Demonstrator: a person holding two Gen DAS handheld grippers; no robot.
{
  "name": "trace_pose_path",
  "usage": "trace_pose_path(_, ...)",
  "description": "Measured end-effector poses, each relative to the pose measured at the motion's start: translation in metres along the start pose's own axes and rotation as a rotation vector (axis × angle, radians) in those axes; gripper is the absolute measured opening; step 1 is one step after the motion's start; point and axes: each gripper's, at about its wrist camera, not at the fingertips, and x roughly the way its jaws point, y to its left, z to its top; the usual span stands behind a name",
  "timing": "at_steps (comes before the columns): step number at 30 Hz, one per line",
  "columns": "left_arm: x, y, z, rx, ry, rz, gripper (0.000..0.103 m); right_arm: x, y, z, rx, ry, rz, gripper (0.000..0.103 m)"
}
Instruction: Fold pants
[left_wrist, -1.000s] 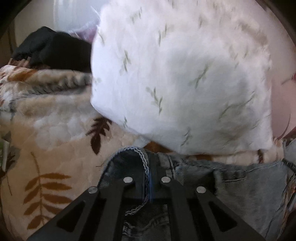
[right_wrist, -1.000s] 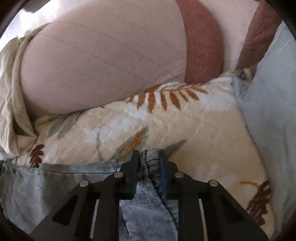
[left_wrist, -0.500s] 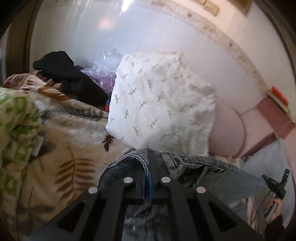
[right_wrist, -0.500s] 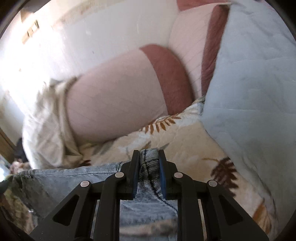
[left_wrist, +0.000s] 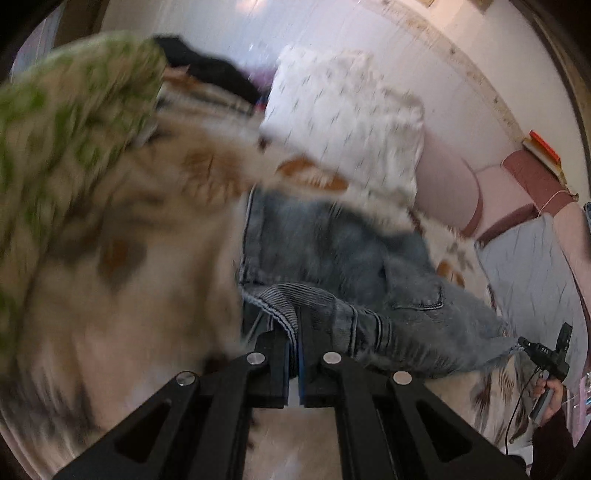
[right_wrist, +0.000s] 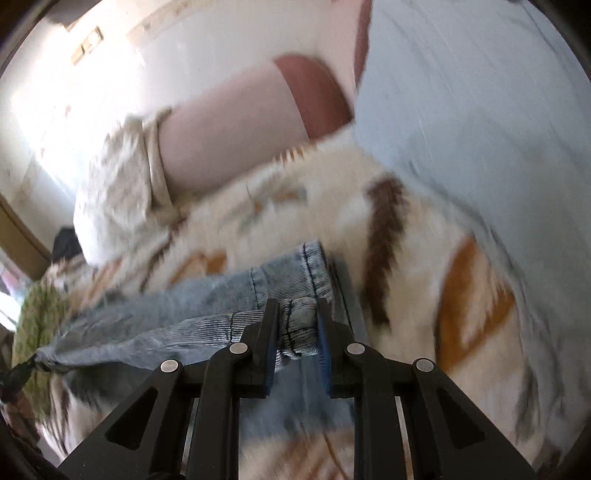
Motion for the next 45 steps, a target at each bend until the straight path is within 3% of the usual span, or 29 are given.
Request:
trace_pose_path(3, 0.008, 0.011, -0.014, -0.033, 0.017, 0.008, 0.006, 0.001, -0.011, -0.033, -0.01, 0.078, -0.009, 0.018)
trace_pose_path(6, 0.006, 0.009, -0.012, -0.031, 0.012, 0.042, 0.011, 0.005, -0.02, -0.049, -0.001, 0.139, -0.031, 0.032)
trace_pose_path(8, -0.002, 0.009, -0.01, -0.034, -0.006, 0.064, 0.017, 0.001, -0.026, -0.047, 0.027, 0.133, -0.009, 0.04)
trace_pose_path(11, -0.021, 0.014, -0.011, -0.059, -0.062, 0.107, 0.017, -0.014, -0.031, -0.034, 0.068, 0.059, 0.055, 0.059)
trace_pose_path(12, -0.03, 0.013, -0.01, -0.071, -0.097, 0.117, 0.017, -0.017, -0.031, -0.026, 0.071, 0.032, 0.064, 0.06)
trace_pose_path(15, -0.048, 0.008, -0.007, -0.082, -0.171, 0.114, 0.017, -0.012, -0.033, 0.001, 0.091, 0.002, 0.087, 0.06)
trace_pose_path(21, -0.05, -0.033, 0.006, -0.059, -0.265, 0.068, 0.017, 0.042, -0.035, 0.041, 0.122, 0.077, 0.077, 0.06)
trace_pose_path(24, -0.033, -0.055, 0.007, -0.049, -0.276, 0.059, 0.033, 0.074, -0.035, 0.044, 0.128, 0.157, 0.052, 0.056)
trace_pose_path(25, -0.027, -0.059, 0.006, -0.048, -0.274, 0.056, 0.036, 0.086, -0.034, 0.043, 0.124, 0.2, 0.055, 0.045)
trace_pose_path(26, -0.02, -0.063, 0.005, -0.046, -0.268, 0.047, 0.036, 0.095, -0.032, 0.041, 0.114, 0.243, 0.051, 0.027)
trace_pose_path(27, -0.014, -0.066, 0.003, -0.04, -0.258, 0.034, 0.036, 0.102, -0.028, 0.038, 0.09, 0.277, 0.039, 0.021)
trace_pose_path(30, 0.0, -0.072, -0.004, 0.002, -0.247, 0.051, 0.036, 0.095, -0.01, 0.04, -0.033, 0.241, 0.016, 0.012)
trace_pose_path(36, 0.018, -0.066, -0.014, 0.023, -0.25, 0.092, 0.036, 0.064, -0.001, 0.066, -0.055, 0.021, 0.028, 0.011)
trace_pose_path(39, 0.024, -0.065, -0.015, 0.038, -0.248, 0.118, 0.036, 0.091, -0.008, 0.062, -0.042, 0.051, -0.033, 0.014)
trace_pose_path(40, 0.025, -0.066, -0.015, 0.047, -0.249, 0.129, 0.037, 0.107, -0.013, 0.054, -0.043, 0.095, -0.108, 0.022)
trace_pose_path(41, 0.025, -0.066, -0.015, 0.049, -0.25, 0.128, 0.039, 0.114, -0.015, 0.053, -0.044, 0.121, -0.127, 0.026)
trace_pose_path(42, 0.024, -0.066, -0.015, 0.047, -0.254, 0.122, 0.04, 0.117, -0.019, 0.047, -0.028, 0.139, -0.128, 0.026)
trace_pose_path(45, 0.021, -0.068, -0.016, 0.044, -0.266, 0.115, 0.044, 0.087, -0.031, 0.04, 0.048, 0.08, -0.05, 0.035)
